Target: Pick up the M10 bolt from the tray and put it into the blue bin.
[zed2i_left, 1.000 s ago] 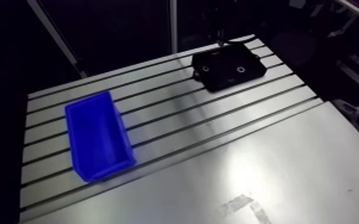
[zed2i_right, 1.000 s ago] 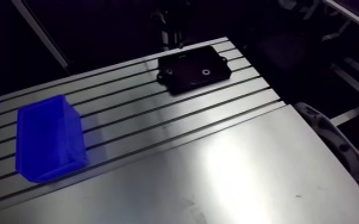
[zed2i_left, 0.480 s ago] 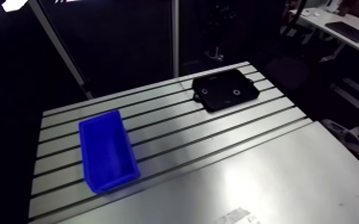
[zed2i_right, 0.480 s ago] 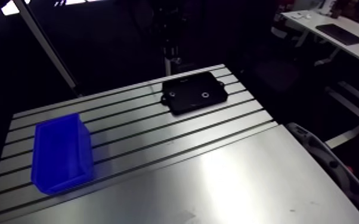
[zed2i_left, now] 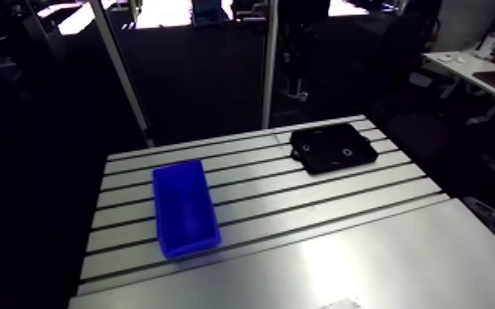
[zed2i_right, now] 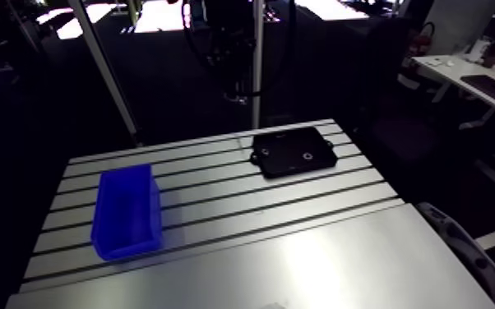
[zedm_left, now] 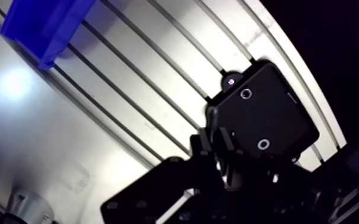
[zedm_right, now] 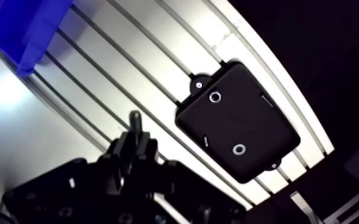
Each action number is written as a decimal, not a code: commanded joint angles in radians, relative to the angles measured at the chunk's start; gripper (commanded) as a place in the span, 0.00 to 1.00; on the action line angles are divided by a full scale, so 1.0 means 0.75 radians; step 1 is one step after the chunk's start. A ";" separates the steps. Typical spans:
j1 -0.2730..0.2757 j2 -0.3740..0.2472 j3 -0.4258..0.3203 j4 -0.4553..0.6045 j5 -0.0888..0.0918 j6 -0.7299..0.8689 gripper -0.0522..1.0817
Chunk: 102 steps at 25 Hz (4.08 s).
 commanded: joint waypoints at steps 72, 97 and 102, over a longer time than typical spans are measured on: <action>0.530 0.001 0.517 -0.570 0.030 -0.397 0.96; 0.534 0.150 0.560 -0.703 -0.039 -0.333 0.94; 0.536 0.150 0.560 -0.703 -0.045 -0.335 0.05</action>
